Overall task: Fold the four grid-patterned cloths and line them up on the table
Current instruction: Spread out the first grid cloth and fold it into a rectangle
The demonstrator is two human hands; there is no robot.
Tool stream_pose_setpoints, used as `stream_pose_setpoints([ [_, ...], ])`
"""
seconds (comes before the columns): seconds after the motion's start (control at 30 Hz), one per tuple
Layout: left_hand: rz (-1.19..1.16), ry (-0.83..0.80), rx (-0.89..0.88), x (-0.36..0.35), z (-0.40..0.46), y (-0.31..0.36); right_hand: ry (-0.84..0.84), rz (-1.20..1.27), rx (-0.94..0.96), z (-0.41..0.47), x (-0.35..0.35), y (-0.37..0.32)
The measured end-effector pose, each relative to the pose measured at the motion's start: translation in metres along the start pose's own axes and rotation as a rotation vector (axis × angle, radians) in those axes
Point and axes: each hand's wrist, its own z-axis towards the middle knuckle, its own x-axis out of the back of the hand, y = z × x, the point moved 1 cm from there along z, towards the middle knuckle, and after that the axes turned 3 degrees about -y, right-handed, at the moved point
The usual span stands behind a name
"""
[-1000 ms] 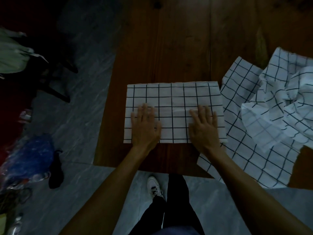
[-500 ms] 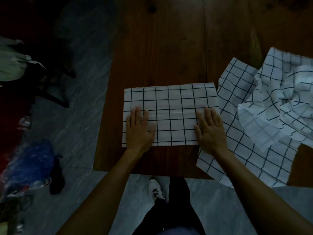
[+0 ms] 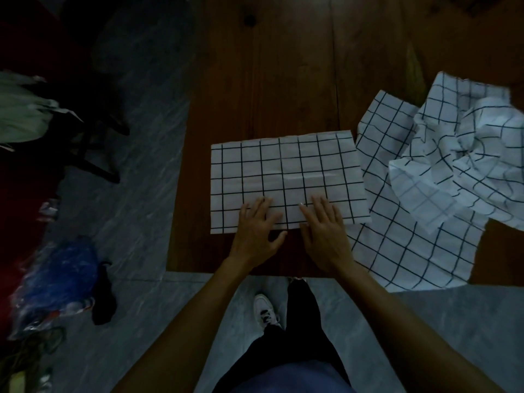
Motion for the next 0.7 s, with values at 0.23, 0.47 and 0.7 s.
stream_pose_setpoints([
  [0.23,0.159,0.109,-0.152,0.001,0.003,0.000,0.014,-0.039,-0.057,-0.016,-0.008,-0.008],
  [0.47,0.167,0.231,-0.249,0.009,0.010,0.006,0.126,0.050,-0.026,-0.012,-0.006,-0.017],
  [0.7,0.172,0.117,-0.172,0.023,0.014,0.012,0.220,0.077,-0.042,0.003,0.011,-0.017],
])
